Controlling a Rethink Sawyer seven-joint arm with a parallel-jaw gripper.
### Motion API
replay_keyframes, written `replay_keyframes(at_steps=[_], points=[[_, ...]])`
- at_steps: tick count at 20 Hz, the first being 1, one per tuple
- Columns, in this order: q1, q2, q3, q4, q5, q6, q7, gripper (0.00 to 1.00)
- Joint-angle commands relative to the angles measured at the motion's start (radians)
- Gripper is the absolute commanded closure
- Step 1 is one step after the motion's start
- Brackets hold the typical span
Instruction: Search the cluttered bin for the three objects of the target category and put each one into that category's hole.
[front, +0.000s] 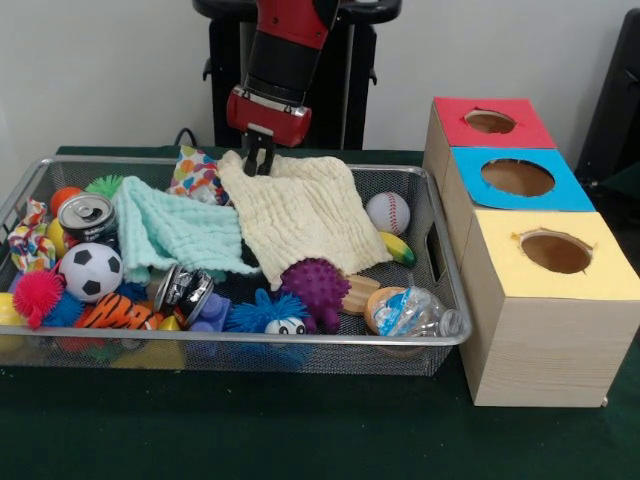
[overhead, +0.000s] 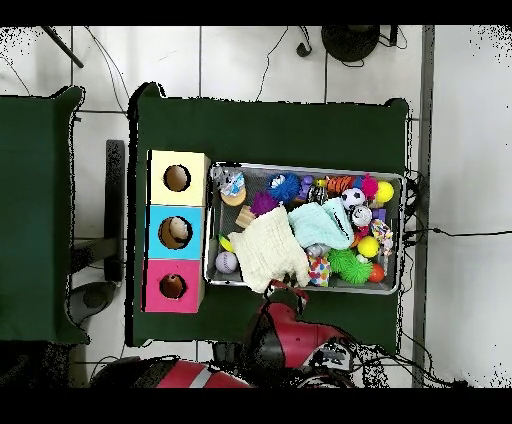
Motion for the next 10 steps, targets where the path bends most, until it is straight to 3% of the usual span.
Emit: replay_keyframes(at_steps=[1,5,10], points=[[0.011,0.009,0.041,-0.107,0.07,0.01,0.107,1.0],[0.026,-0.06,0.035,-0.096,0.071,0.069,0.096,1.0],[-0.005,-0.155,0.075,-0.096,0.037,0.181,0.076,1.0]])
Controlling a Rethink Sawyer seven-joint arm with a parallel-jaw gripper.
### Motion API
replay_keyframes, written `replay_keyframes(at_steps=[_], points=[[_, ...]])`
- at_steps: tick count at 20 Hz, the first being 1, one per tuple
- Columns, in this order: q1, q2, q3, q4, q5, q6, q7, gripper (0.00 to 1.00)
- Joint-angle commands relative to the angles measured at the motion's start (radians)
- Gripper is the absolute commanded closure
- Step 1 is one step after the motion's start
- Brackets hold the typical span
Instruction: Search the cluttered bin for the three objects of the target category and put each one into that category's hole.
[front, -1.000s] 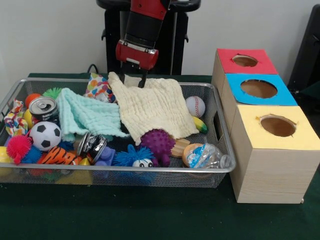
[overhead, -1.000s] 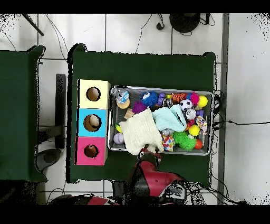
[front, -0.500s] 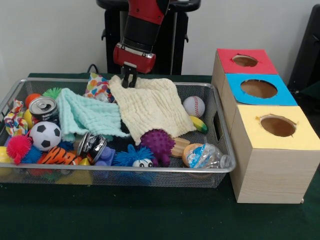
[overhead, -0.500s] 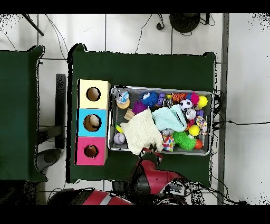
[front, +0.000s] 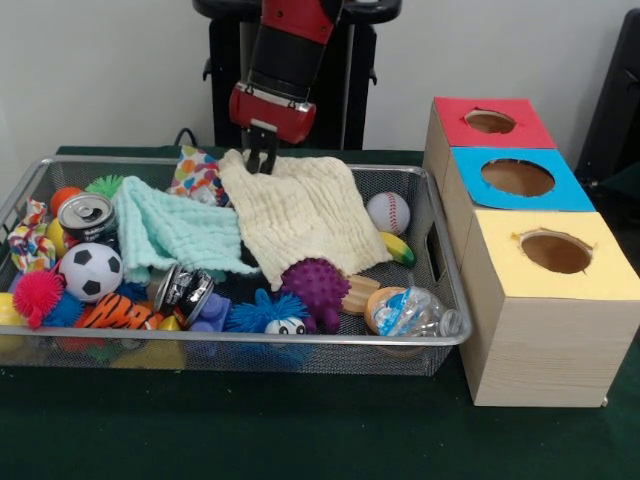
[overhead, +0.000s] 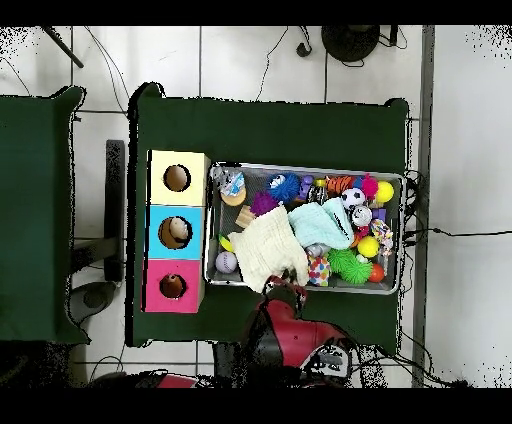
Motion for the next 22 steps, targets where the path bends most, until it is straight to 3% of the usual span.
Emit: replay_keyframes(at_steps=[1,8,22], points=[[-0.025,-0.128,0.084,-0.092,0.027,0.172,0.074,1.0],[-0.026,-0.225,0.112,-0.062,0.031,0.293,0.079,1.0],[0.001,-0.337,0.107,-0.042,0.028,0.415,0.072,1.0]])
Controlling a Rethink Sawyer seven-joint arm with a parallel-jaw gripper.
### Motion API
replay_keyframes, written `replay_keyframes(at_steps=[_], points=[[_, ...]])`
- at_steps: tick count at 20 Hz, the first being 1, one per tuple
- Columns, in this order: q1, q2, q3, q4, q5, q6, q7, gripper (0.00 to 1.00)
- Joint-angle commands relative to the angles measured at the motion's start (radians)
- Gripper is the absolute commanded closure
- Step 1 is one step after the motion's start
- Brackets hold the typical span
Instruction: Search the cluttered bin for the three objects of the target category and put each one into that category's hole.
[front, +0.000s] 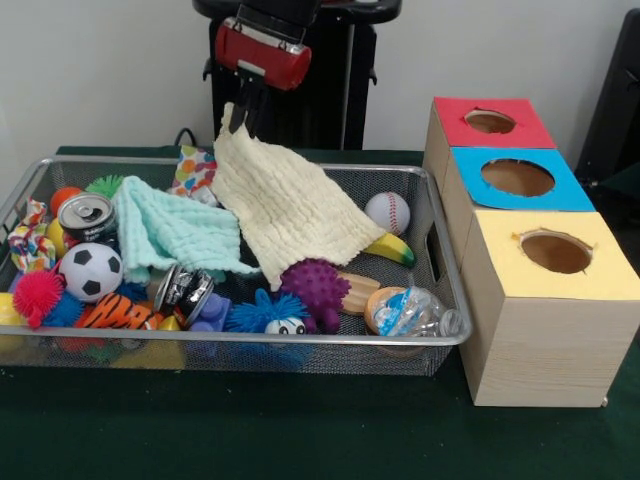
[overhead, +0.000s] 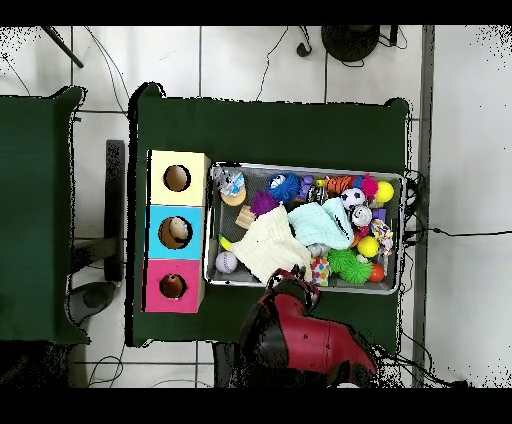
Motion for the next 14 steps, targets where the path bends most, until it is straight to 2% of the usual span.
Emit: replay_keyframes(at_steps=[1,4,9,14], points=[[-0.002,-0.085,0.106,-0.045,0.029,0.136,0.068,1.0],[-0.021,-0.124,0.125,-0.04,0.023,0.178,0.051,1.0],[-0.05,-0.226,0.165,-0.011,0.037,0.306,0.015,1.0],[-0.019,-0.332,0.16,0.016,0.078,0.452,0.019,1.0]])
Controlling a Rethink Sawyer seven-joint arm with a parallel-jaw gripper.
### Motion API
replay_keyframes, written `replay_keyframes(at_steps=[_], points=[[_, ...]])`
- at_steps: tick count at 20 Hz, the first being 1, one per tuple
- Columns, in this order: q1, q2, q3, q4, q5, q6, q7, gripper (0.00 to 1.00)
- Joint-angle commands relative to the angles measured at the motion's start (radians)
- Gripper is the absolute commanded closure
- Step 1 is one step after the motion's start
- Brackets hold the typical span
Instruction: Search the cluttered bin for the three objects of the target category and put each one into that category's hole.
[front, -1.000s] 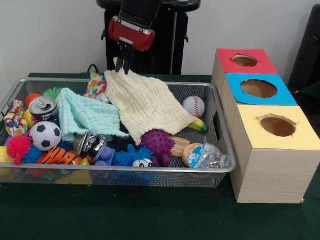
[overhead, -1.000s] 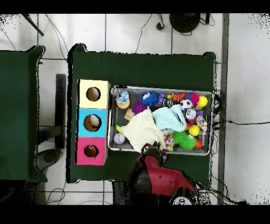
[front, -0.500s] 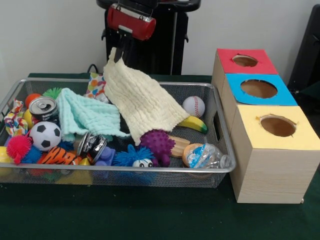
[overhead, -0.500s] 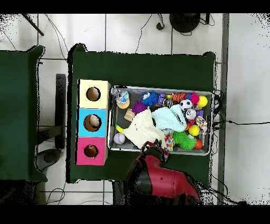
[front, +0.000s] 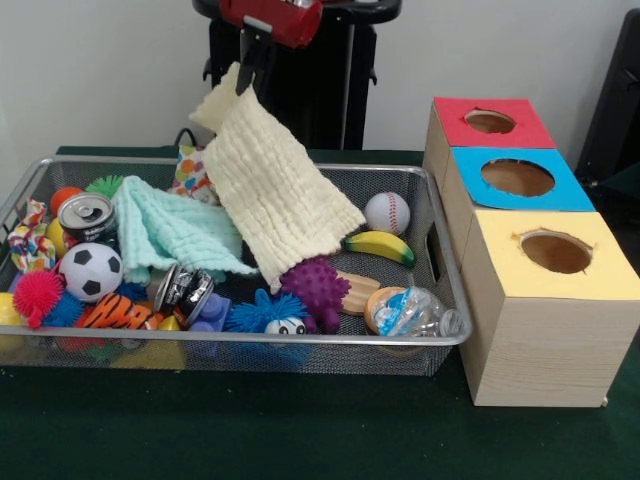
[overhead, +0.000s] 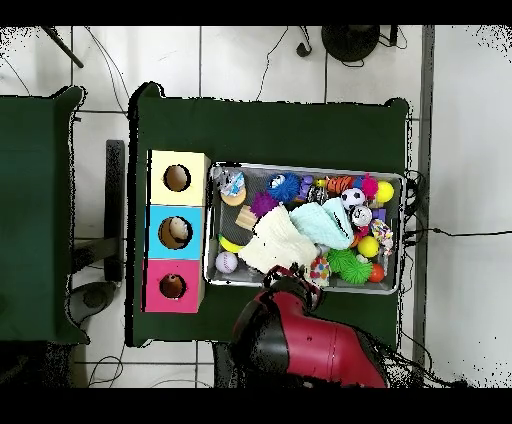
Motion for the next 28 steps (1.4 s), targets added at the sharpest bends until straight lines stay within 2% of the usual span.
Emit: replay_keyframes(at_steps=[1,5,7,11,18,25,28], points=[[0.007,-0.164,0.102,0.014,0.066,0.256,0.021,1.0],[0.021,-0.215,0.098,0.031,0.086,0.323,0.028,1.0],[0.014,-0.252,0.116,0.06,0.122,0.364,0.031,1.0],[0.044,-0.308,0.106,0.056,0.163,0.455,0.038,1.0],[0.068,-0.32,0.101,0.045,0.19,0.486,0.031,1.0],[0.129,-0.347,0.078,0.007,0.21,0.578,0.067,1.0],[0.146,-0.338,0.072,-0.009,0.215,0.586,0.082,1.0]])
